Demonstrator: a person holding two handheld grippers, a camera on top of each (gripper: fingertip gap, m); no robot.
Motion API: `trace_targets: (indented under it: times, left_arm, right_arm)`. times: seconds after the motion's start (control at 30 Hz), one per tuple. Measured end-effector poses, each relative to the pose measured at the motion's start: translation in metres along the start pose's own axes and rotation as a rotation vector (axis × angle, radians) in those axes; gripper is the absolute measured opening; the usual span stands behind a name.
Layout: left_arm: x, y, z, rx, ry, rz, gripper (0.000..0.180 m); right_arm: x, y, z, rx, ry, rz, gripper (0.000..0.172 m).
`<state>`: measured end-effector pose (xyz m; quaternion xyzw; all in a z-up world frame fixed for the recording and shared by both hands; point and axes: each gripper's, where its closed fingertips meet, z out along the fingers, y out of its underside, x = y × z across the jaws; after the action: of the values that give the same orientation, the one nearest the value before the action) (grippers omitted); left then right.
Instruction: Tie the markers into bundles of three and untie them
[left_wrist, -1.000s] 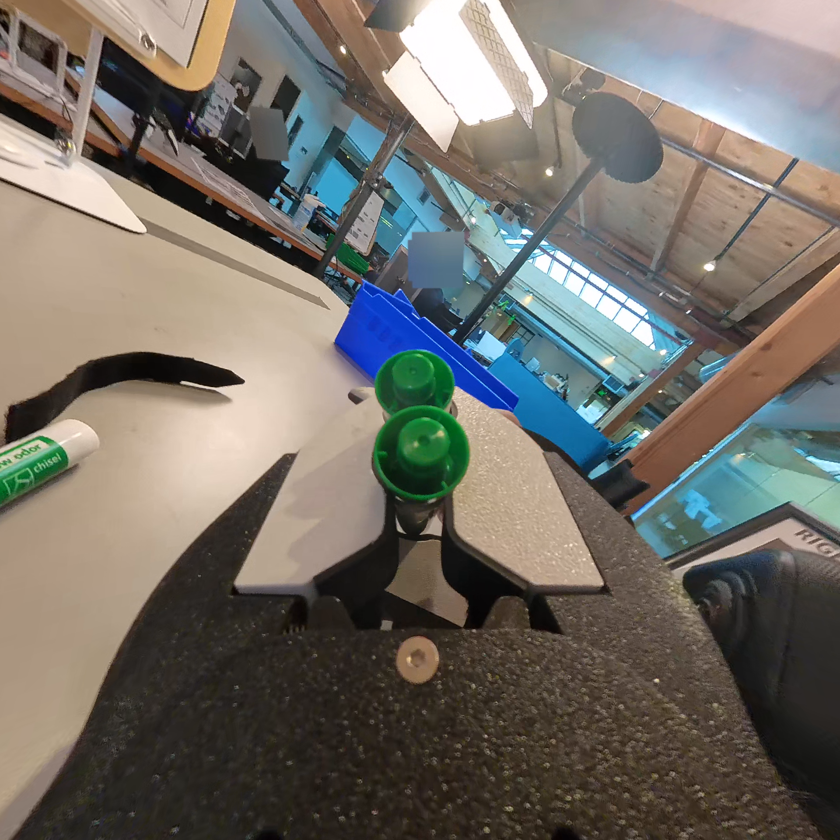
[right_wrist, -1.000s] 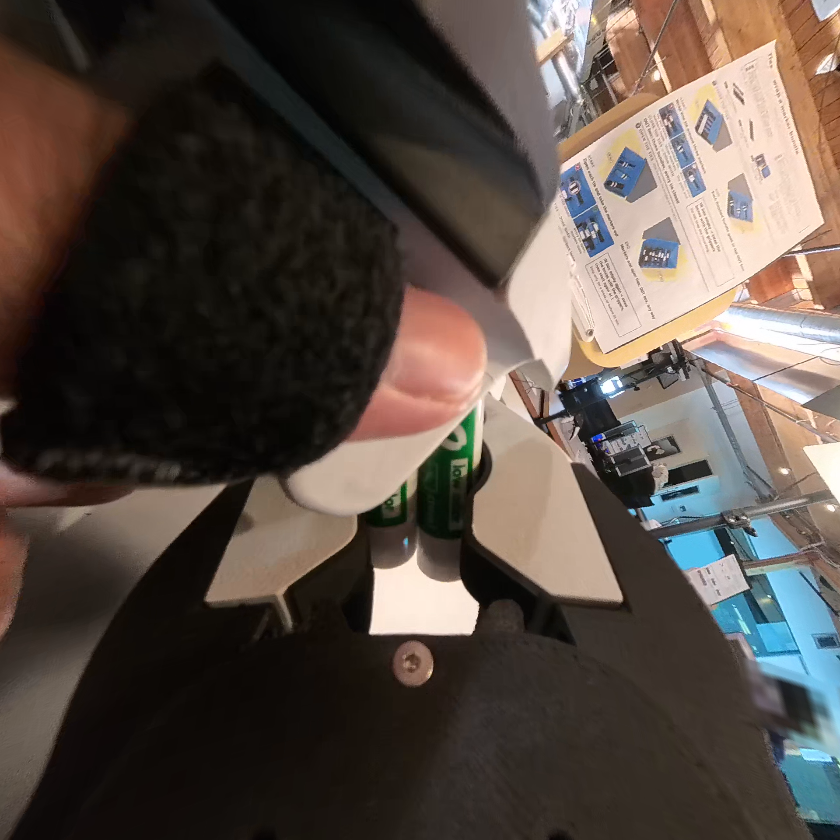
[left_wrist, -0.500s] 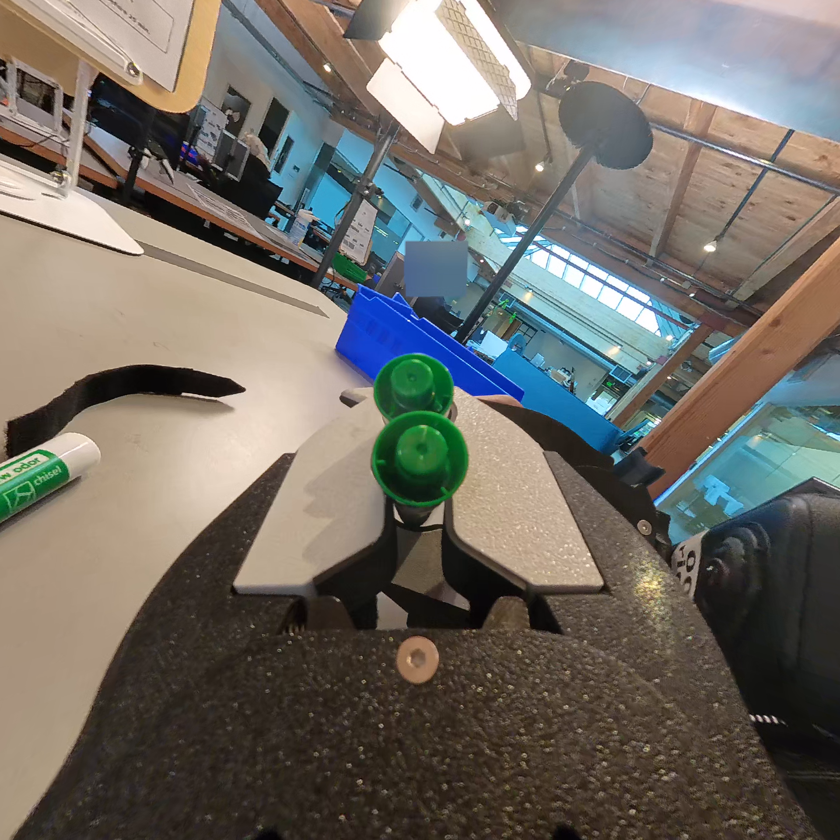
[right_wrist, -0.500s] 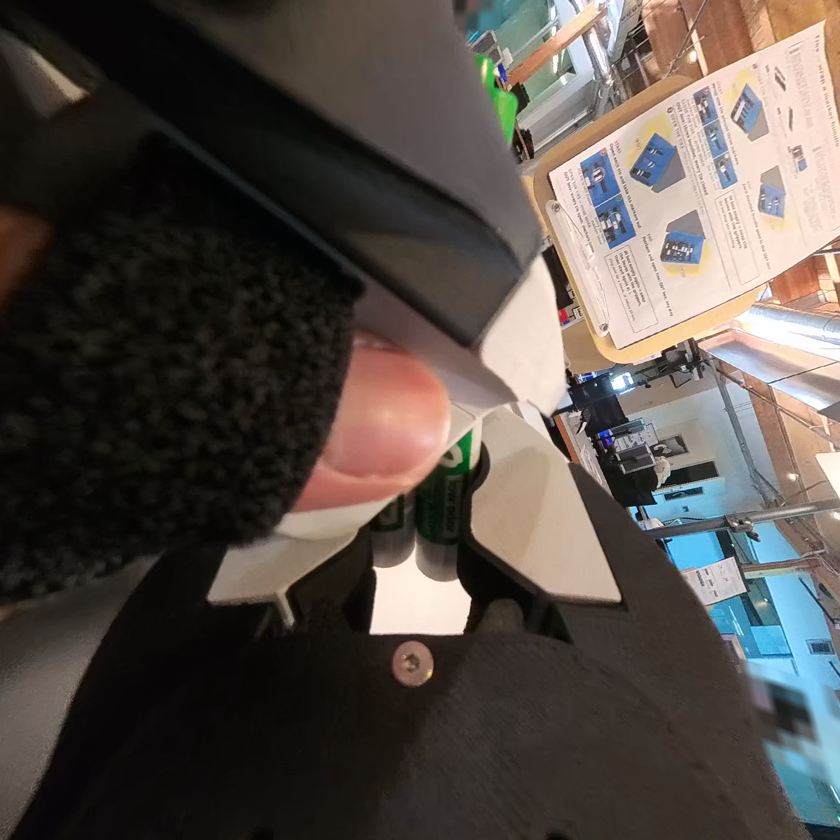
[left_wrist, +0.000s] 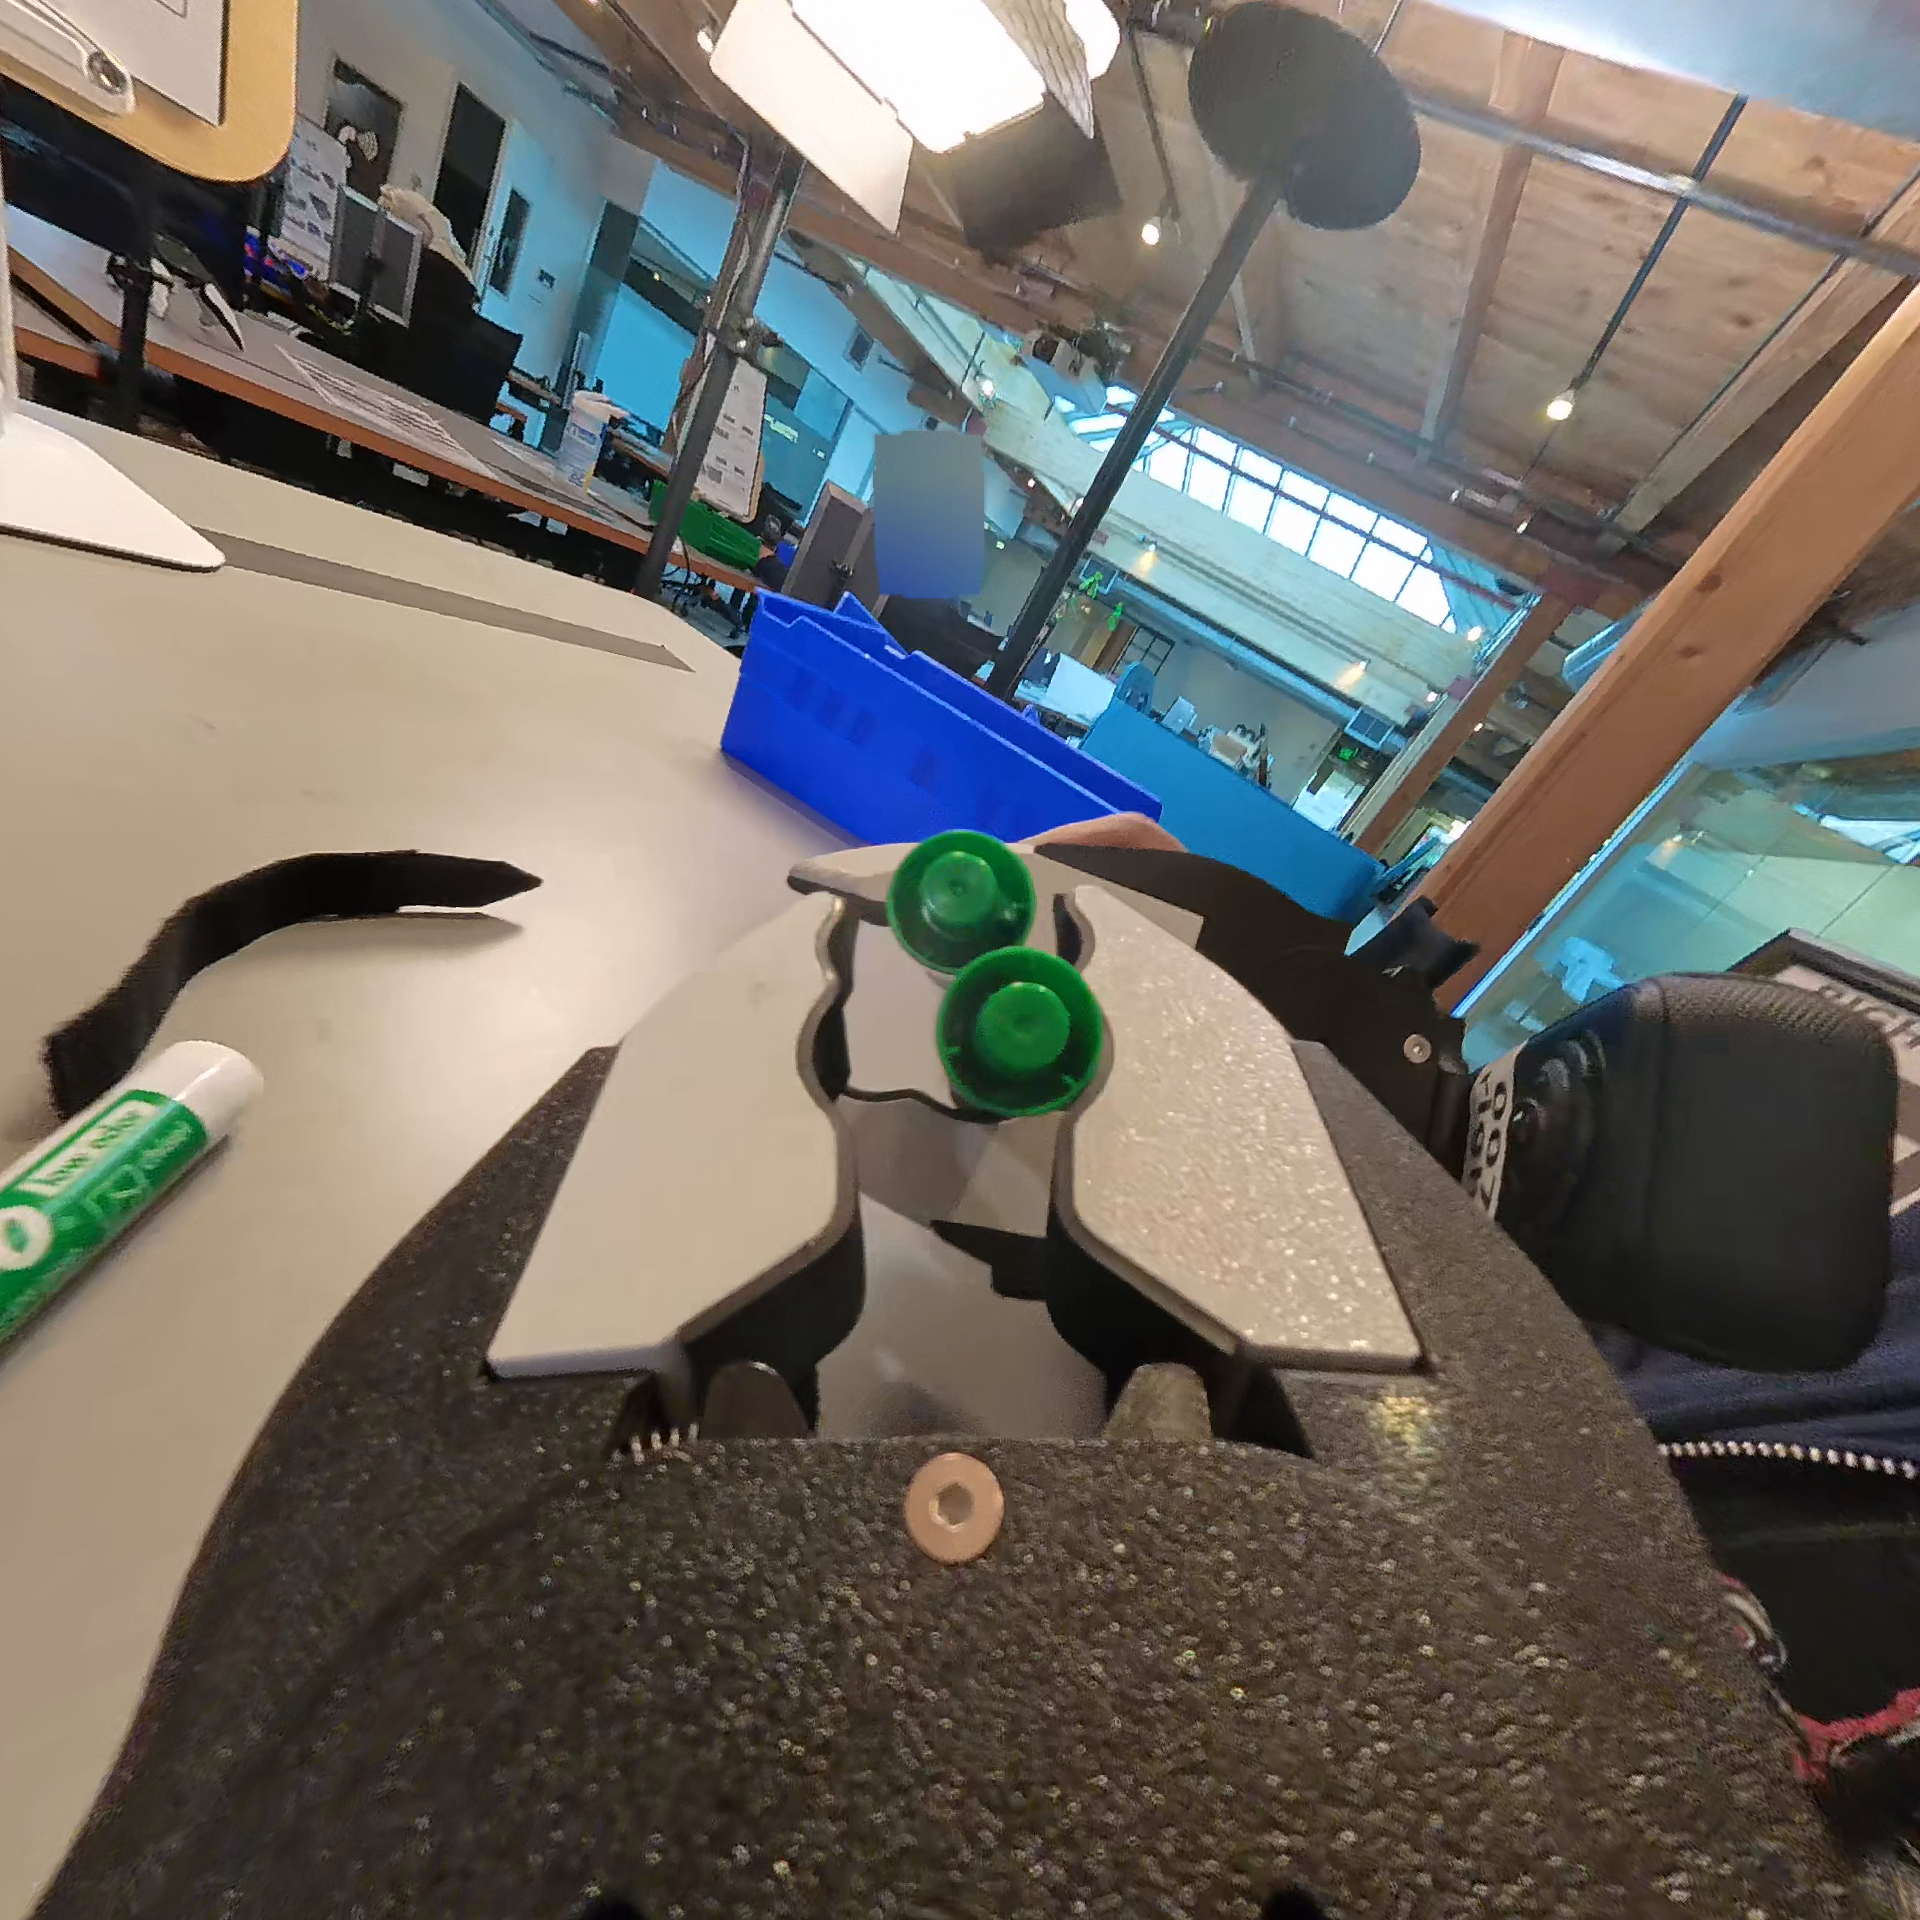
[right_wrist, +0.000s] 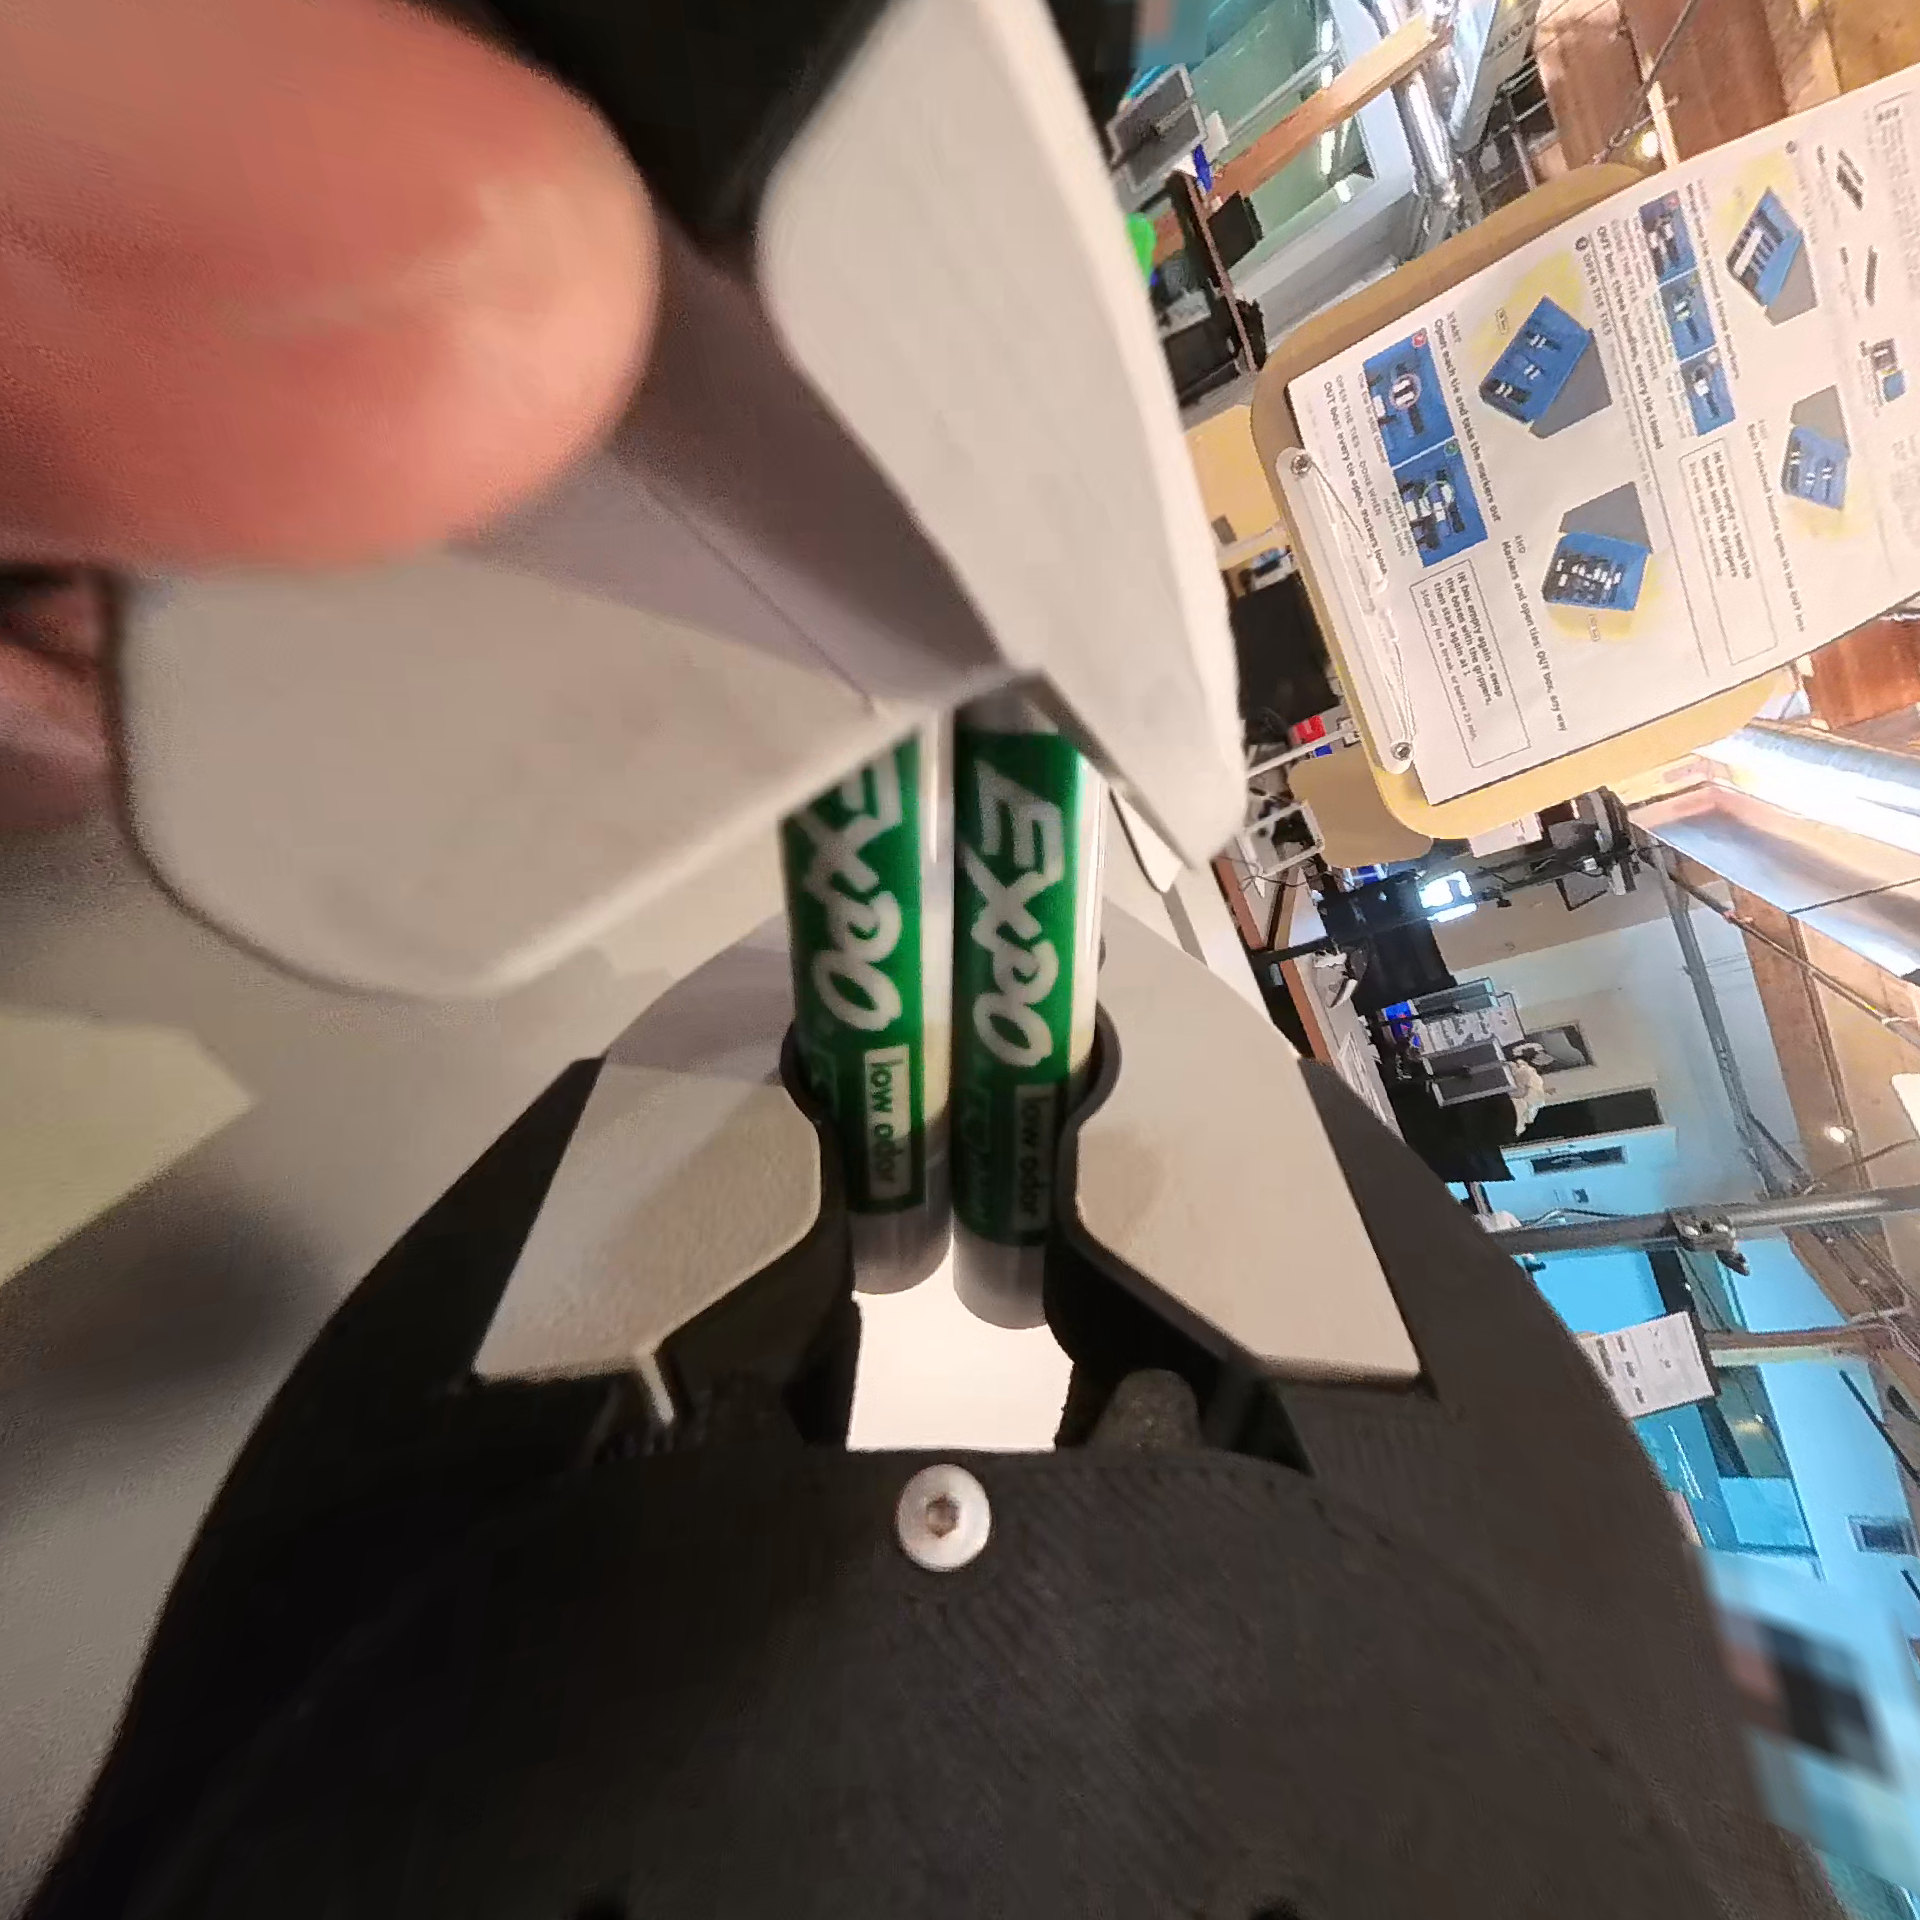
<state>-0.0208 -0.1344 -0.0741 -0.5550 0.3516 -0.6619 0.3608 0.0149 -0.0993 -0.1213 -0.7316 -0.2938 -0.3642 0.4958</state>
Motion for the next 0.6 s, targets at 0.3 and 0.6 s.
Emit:
trace_targets:
  times: [0.3, 0.6]
  left_arm:
    - [-0.003, -0.013, -0.014, -0.069, 0.048, 0.208, 0.064]
    - [-0.01, -0.045, -0.008, -0.044, 0.11, 0.239, 0.085]
  right_arm:
    - [0.008, 0.007, 0.001, 0.009, -0.056, -0.059, 0.042]
    - [0.036, 0.018, 0.013, -0.005, -0.086, -0.13, 0.042]
